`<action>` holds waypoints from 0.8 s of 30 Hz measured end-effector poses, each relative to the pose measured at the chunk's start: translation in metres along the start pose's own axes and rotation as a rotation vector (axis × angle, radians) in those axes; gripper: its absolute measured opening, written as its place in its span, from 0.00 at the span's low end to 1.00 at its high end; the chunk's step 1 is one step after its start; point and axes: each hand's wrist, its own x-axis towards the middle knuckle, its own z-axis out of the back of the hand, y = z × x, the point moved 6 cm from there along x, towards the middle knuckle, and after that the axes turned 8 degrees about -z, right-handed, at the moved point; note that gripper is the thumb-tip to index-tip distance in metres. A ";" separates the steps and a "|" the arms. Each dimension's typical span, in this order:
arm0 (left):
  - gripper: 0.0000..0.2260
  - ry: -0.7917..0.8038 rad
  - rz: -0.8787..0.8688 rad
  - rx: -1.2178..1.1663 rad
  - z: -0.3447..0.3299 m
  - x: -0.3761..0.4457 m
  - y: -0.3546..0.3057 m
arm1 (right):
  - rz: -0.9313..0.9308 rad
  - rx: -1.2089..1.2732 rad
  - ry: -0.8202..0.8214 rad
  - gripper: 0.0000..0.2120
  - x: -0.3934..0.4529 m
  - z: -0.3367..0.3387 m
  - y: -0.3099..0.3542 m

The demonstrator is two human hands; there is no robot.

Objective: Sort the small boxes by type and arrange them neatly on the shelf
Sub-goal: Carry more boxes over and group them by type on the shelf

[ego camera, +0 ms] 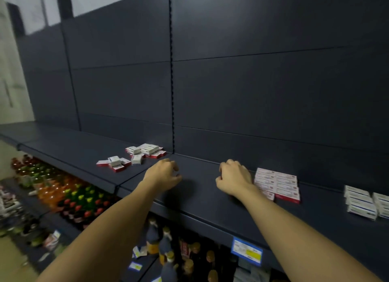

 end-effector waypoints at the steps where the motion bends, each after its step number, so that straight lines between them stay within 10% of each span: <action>1: 0.18 0.002 0.015 0.012 0.005 -0.004 0.014 | 0.012 0.001 0.007 0.19 0.003 -0.003 0.015; 24: 0.07 -0.100 0.162 -0.015 0.070 -0.022 0.293 | 0.048 0.038 0.044 0.18 0.090 -0.073 0.274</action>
